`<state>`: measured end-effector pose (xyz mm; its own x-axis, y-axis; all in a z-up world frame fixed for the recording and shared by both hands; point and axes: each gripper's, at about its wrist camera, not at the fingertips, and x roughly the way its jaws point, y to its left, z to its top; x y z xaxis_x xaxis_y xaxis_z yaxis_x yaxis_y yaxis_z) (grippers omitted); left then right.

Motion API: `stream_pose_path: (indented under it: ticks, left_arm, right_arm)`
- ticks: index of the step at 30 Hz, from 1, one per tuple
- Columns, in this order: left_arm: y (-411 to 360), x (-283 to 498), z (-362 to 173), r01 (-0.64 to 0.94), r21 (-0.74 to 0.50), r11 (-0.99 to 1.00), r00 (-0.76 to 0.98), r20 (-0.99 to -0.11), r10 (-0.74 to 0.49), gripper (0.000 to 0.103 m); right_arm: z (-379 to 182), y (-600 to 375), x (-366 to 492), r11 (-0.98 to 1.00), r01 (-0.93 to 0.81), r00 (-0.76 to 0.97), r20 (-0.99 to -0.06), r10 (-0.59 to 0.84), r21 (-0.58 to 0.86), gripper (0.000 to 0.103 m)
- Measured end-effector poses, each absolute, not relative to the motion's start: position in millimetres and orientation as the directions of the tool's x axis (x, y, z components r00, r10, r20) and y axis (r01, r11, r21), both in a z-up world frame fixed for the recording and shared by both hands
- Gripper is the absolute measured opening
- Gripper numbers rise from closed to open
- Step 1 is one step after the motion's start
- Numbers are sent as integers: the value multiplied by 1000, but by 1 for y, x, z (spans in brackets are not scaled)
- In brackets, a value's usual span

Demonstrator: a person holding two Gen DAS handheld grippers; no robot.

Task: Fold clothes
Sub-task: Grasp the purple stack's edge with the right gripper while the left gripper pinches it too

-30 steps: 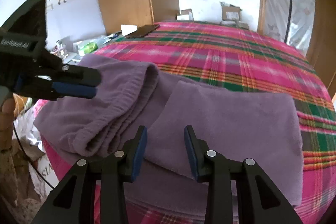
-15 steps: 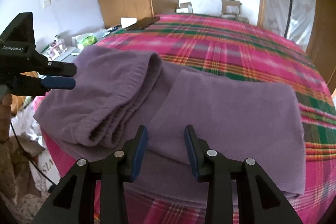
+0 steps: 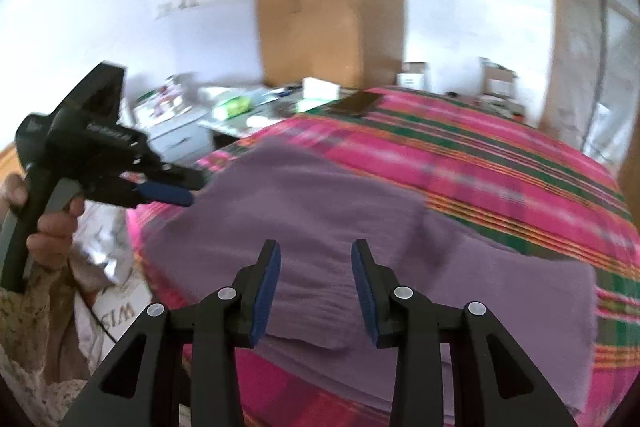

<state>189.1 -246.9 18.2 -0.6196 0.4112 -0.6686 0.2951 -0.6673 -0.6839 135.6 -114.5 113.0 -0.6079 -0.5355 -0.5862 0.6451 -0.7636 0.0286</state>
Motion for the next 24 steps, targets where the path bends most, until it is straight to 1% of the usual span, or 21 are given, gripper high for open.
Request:
stream_pose_path:
  ticks: [4,9,13,19,21,23,24]
  left_arm:
    - [-257,197,8,323,-687,-651,-609,-677,413,33]
    - [-265,205,1,346,-679,-648,-602,-690,402,33]
    - [-264,204,-11,344,-679,-648,-565,-701,435,33]
    - [-266,201,-18,321,-720,-615,-551,-670,497,35]
    - [-266,199,-20,314,-734,-602,-541,-660,522,35]
    - [-267,198,-21,308,-753,-582,-532,-643,550,35]
    - [-268,196,-22,301,-768,-565,-529,-627,572,35]
  right_arm:
    - [103,-149,142,-702,712,-550,-620,-560,2,38]
    - [91,-182,148,-622,783,-468,-650,-599,9,38]
    - [83,-199,150,-578,815,-415,-660,-626,36,39]
    - [74,-219,154,-534,845,-373,-670,-642,41,39]
    - [72,-224,156,-524,851,-370,-667,-646,36,42]
    - [72,-228,160,-508,861,-372,-658,-655,20,48]
    - [72,-230,162,-500,866,-372,-654,-659,11,49]
